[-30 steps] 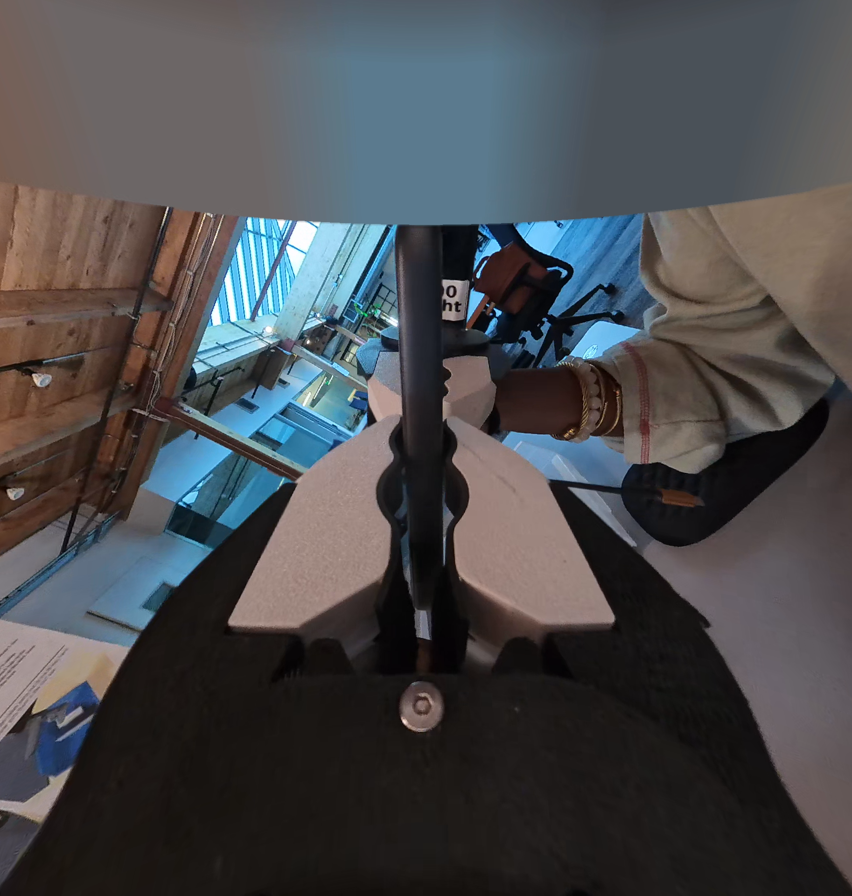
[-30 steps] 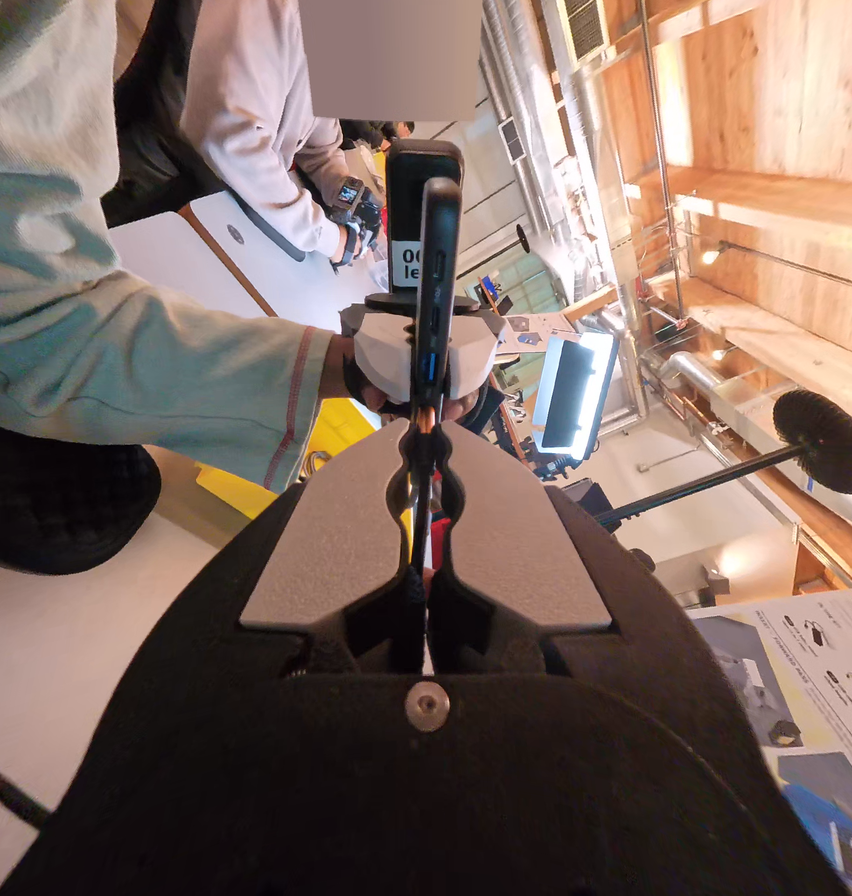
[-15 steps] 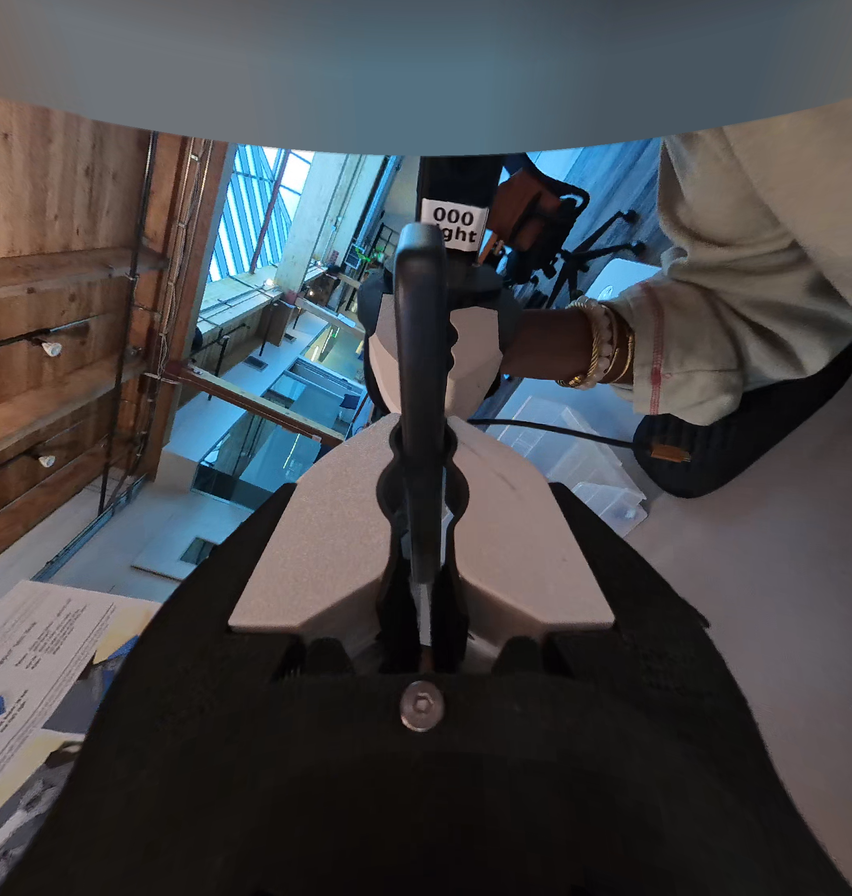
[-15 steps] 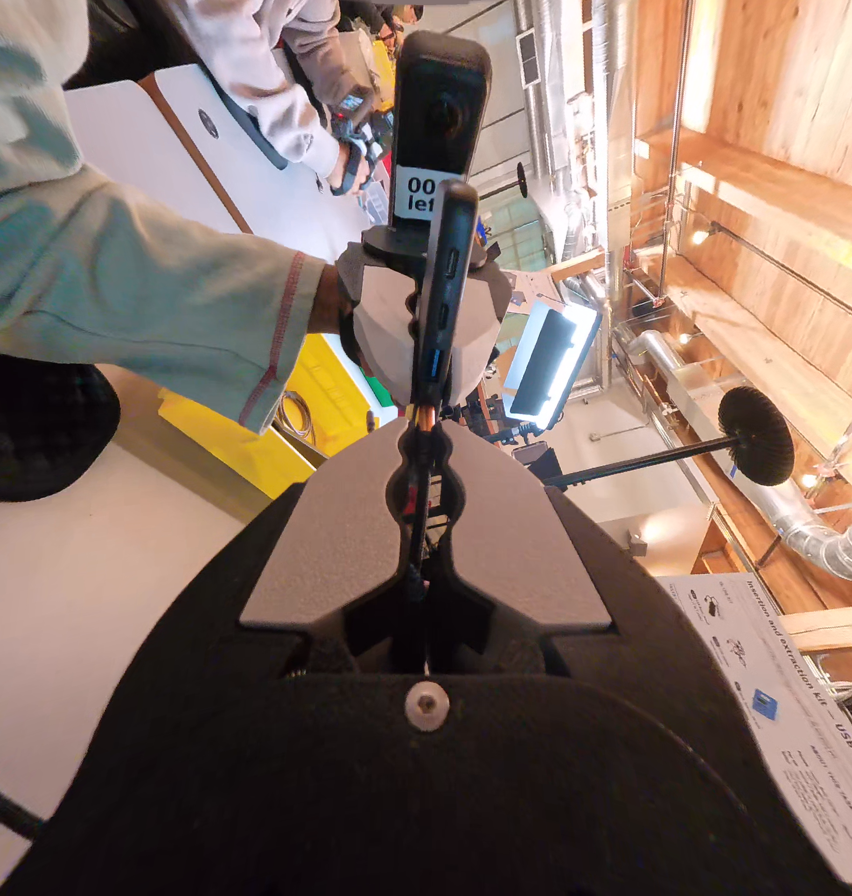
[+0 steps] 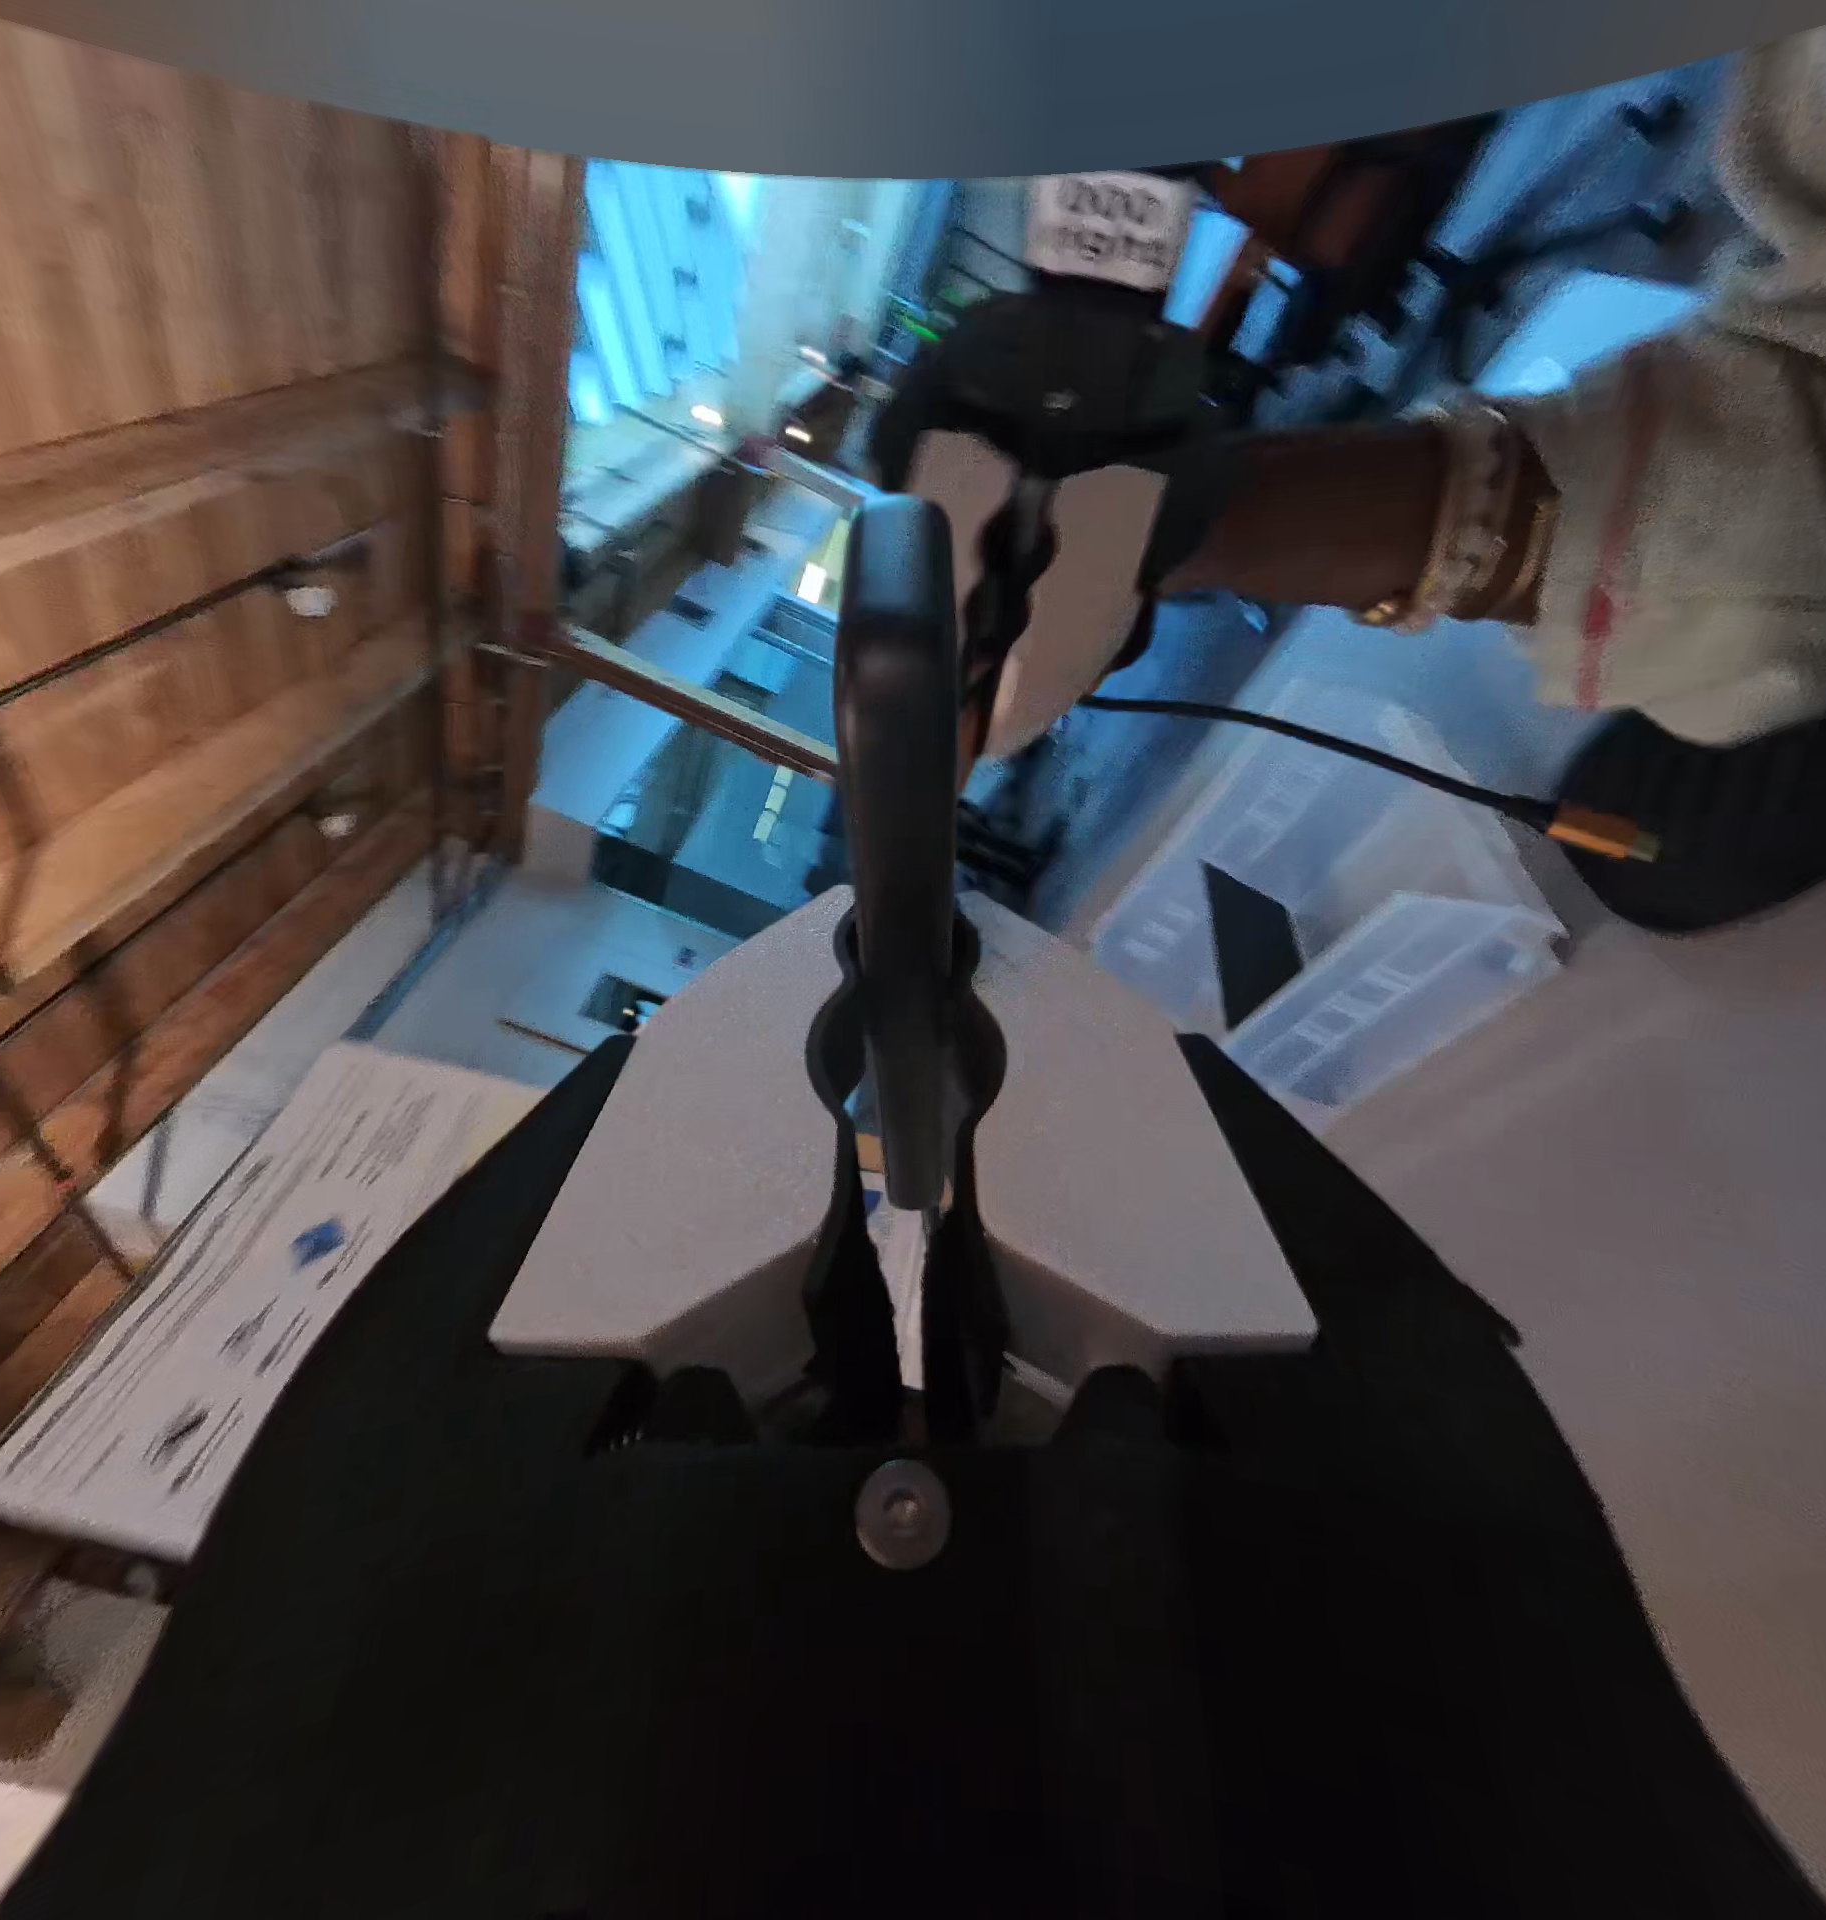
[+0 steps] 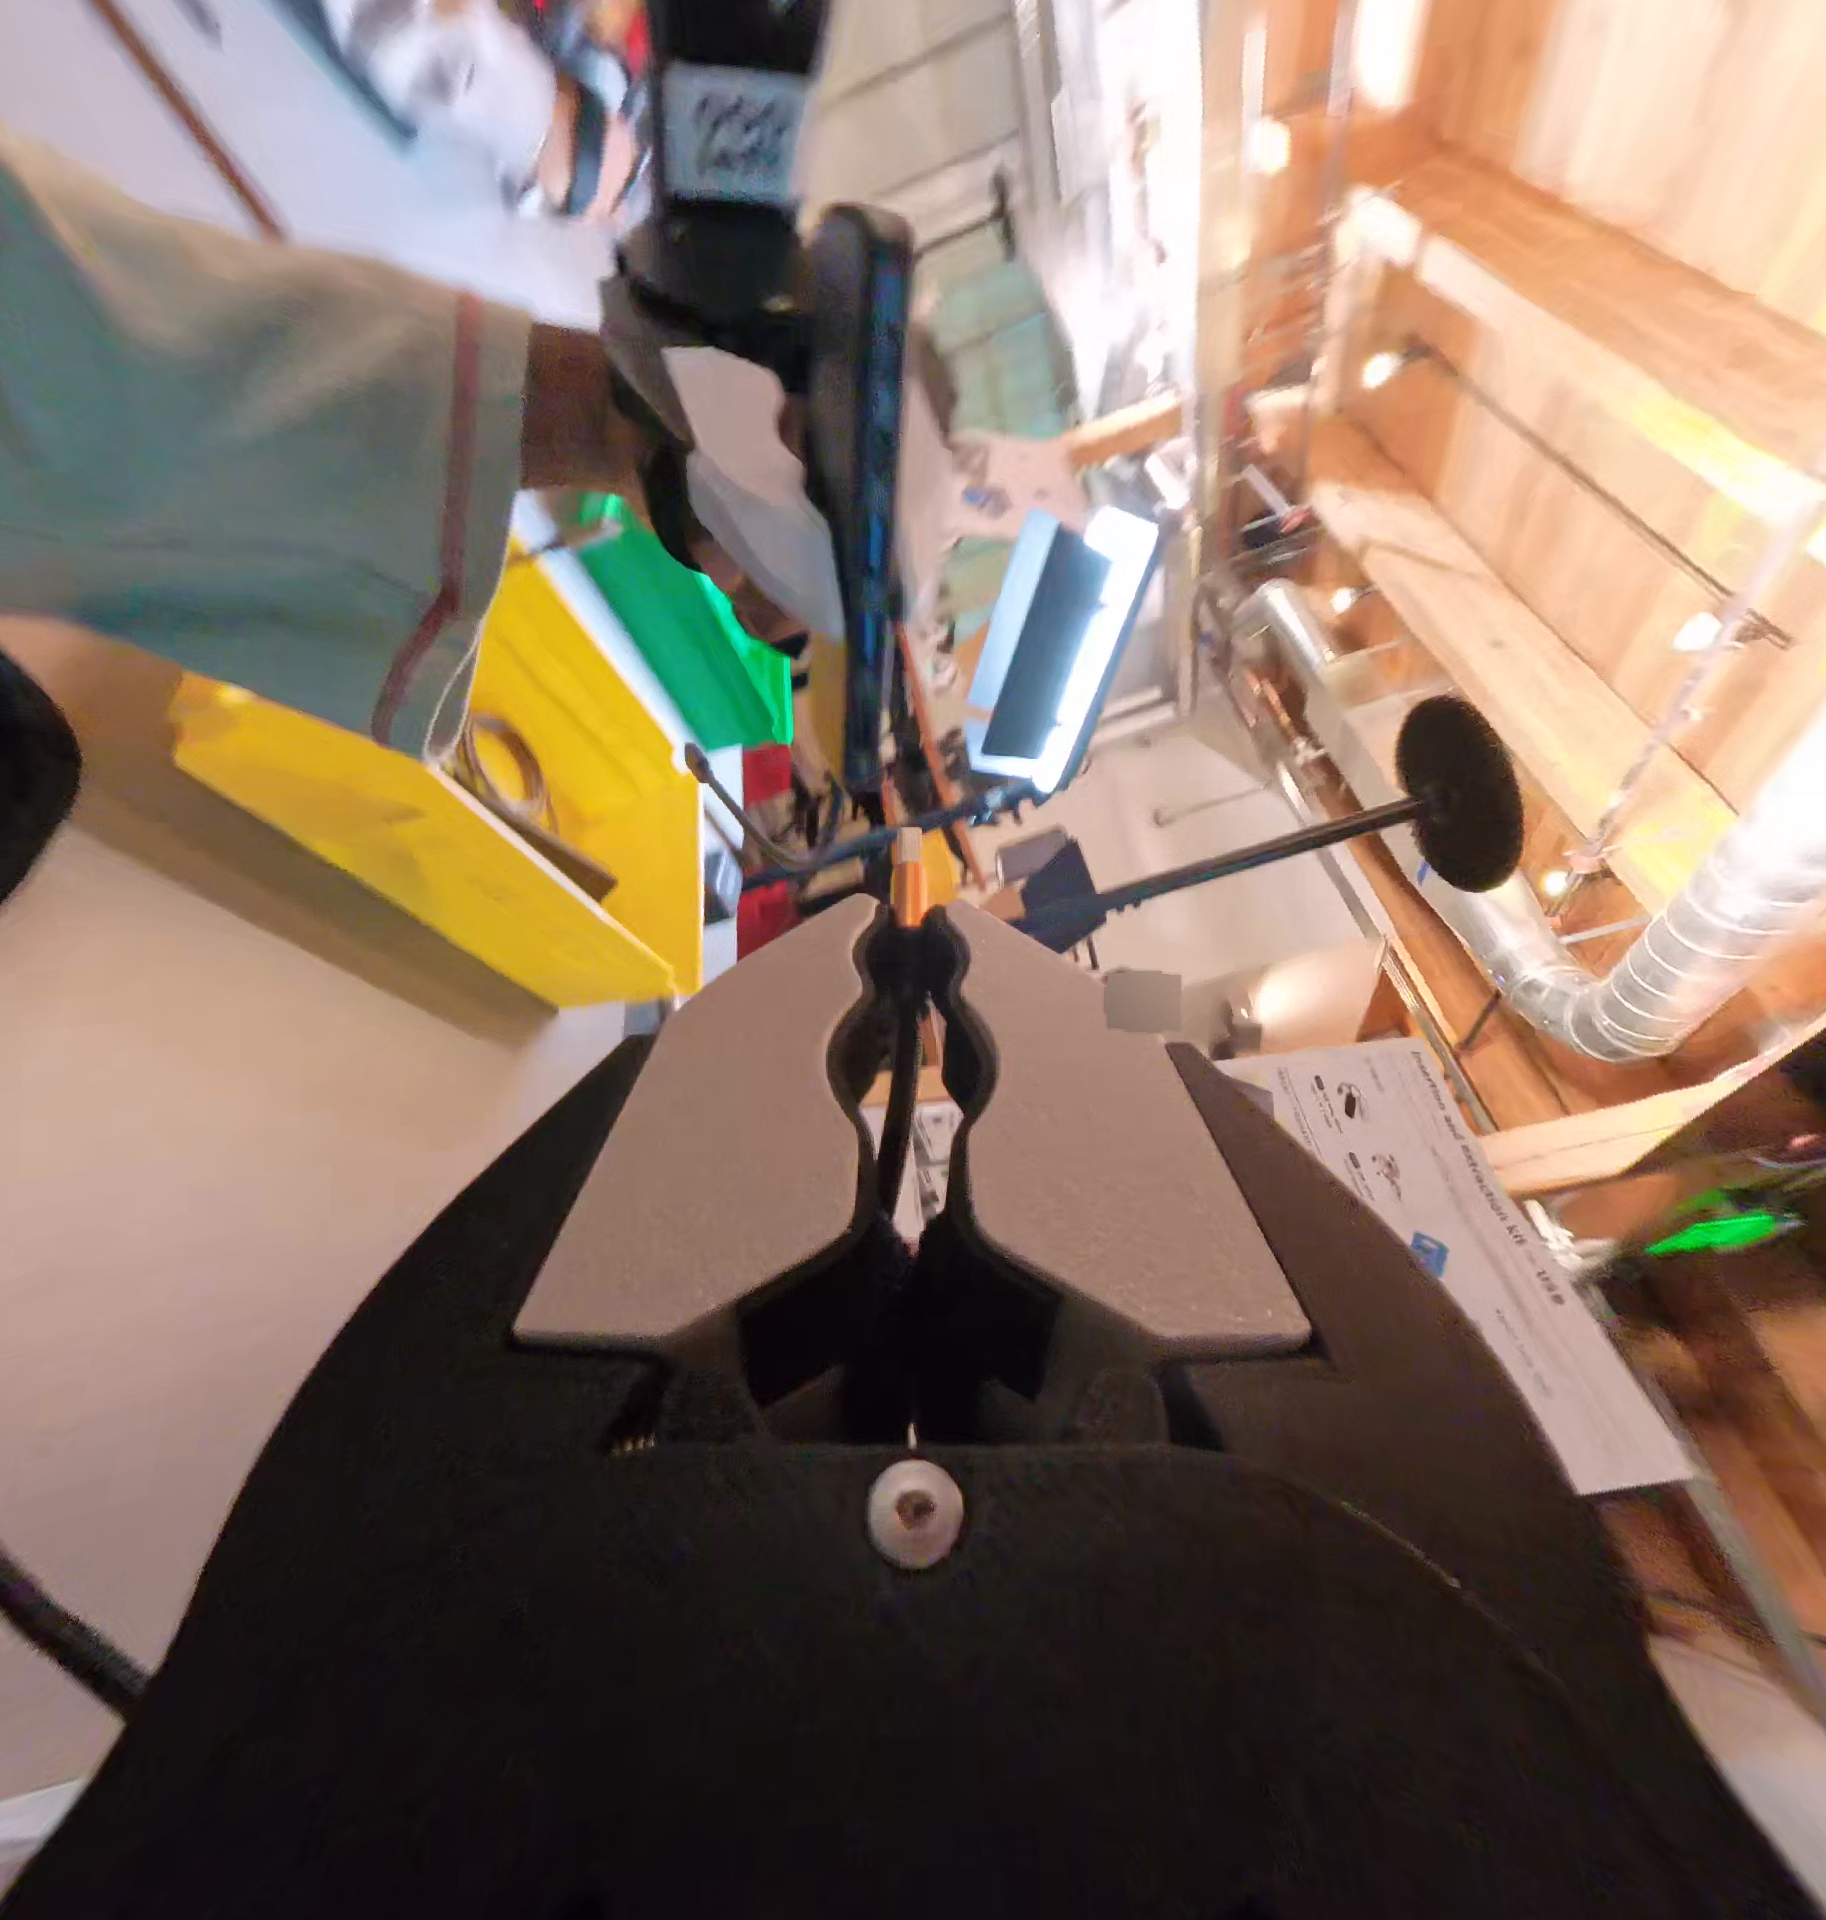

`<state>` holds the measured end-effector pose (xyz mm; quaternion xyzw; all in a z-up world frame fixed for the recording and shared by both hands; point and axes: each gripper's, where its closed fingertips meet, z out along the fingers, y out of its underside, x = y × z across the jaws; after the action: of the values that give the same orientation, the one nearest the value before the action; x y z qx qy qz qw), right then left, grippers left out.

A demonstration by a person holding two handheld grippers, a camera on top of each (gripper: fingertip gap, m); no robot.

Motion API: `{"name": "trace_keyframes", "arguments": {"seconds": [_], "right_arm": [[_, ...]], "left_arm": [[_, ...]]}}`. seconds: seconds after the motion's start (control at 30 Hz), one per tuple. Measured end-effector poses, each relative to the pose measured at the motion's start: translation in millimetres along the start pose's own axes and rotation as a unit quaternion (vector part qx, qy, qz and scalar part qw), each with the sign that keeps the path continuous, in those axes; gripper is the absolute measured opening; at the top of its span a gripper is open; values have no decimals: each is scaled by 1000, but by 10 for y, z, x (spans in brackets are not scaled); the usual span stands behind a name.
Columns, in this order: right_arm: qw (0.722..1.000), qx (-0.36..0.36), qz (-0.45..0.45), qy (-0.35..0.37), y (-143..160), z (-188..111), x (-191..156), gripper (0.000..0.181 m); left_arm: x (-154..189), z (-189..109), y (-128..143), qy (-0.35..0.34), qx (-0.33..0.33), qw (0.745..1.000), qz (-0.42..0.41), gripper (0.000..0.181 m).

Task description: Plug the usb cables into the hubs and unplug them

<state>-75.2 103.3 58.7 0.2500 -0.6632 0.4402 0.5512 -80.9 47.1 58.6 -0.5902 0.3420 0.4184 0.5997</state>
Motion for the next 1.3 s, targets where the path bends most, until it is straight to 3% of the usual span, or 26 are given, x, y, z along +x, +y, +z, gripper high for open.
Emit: {"name": "trace_keyframes", "arguments": {"seconds": [0.1, 0.23, 0.33, 0.43, 0.6, 0.73, 0.87, 1.07, 1.2, 1.3], "right_arm": [[997, 70, 40, 13, -79, -239, 114, 6], [998, 20, 53, 19, 137, -178, 137, 6], [992, -35, 113, 33, 537, -329, 211, 7], [977, -138, 148, 74, 1140, -587, 270, 7], [942, -259, 198, 81, 1896, -914, 116, 7], [946, -232, 200, 110, 2108, -939, 99, 7], [943, -223, 246, 25, 2264, -900, -277, 8], [858, -260, 418, -145, 2359, -992, -982, 9], [785, -295, 490, -237, 2327, -1042, -1357, 10], [715, -327, 539, -302, 2294, -1068, -1621, 9]], "left_arm": [[-167, -349, -153, -40, 79, 995, -43, 14], [-182, -246, -135, -45, 82, 995, -46, 12], [-233, -191, 8, -58, 53, 995, -61, 15], [-250, -182, 50, -64, 46, 995, -63, 12], [-269, -178, 50, -68, 52, 994, -69, 12], [-265, -135, 95, -68, 47, 994, -71, 12], [-248, -78, 125, -63, 43, 994, -74, 12], [-234, -32, 180, -59, 35, 995, -76, 12], [-249, -2, 197, -62, 36, 994, -86, 12], [-258, 33, 232, -65, 28, 993, -90, 12]]}}
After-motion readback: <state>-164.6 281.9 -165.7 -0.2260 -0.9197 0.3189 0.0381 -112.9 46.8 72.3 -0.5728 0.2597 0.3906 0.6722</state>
